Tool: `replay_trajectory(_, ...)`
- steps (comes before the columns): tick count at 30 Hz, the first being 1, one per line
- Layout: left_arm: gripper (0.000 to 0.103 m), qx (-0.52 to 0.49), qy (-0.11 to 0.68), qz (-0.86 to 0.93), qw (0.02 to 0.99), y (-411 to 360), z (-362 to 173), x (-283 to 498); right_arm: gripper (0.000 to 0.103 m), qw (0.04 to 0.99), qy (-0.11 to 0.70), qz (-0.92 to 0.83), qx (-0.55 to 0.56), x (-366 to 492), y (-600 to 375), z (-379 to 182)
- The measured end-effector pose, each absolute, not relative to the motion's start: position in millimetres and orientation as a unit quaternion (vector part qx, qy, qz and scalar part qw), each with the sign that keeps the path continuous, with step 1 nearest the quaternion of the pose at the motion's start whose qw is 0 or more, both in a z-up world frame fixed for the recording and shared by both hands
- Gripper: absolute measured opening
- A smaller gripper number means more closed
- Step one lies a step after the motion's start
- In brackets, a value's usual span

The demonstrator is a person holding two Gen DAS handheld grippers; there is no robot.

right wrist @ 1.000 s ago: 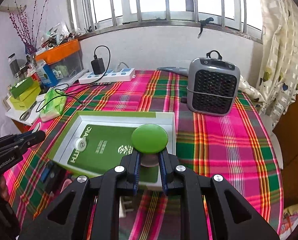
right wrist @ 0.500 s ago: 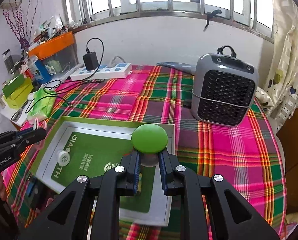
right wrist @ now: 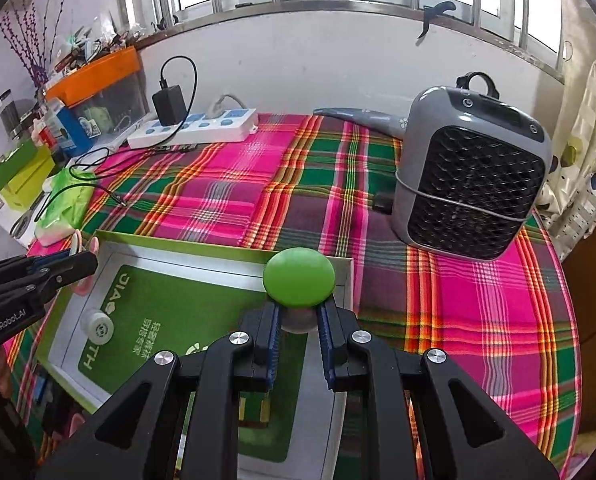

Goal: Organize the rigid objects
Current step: 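Carry the pink clip and green mushroom object over the tray with both tools, then lower the pink clip and green object into the tray and open both tools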

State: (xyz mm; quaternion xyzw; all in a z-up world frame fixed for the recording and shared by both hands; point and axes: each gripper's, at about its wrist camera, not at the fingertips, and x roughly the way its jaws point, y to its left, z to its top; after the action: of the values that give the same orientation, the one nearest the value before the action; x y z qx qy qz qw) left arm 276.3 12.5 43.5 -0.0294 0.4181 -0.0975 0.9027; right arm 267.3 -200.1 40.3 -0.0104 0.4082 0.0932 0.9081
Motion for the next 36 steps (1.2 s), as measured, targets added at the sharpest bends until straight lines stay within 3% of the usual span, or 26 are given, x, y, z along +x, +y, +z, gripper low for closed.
replay_trajectory(36, 0.019, -0.013, 0.454, -0.092, 0.886, 3, 16, 288, 0.018, 0.894, 0.432, 0.115, 0.002, 277, -198, 17)
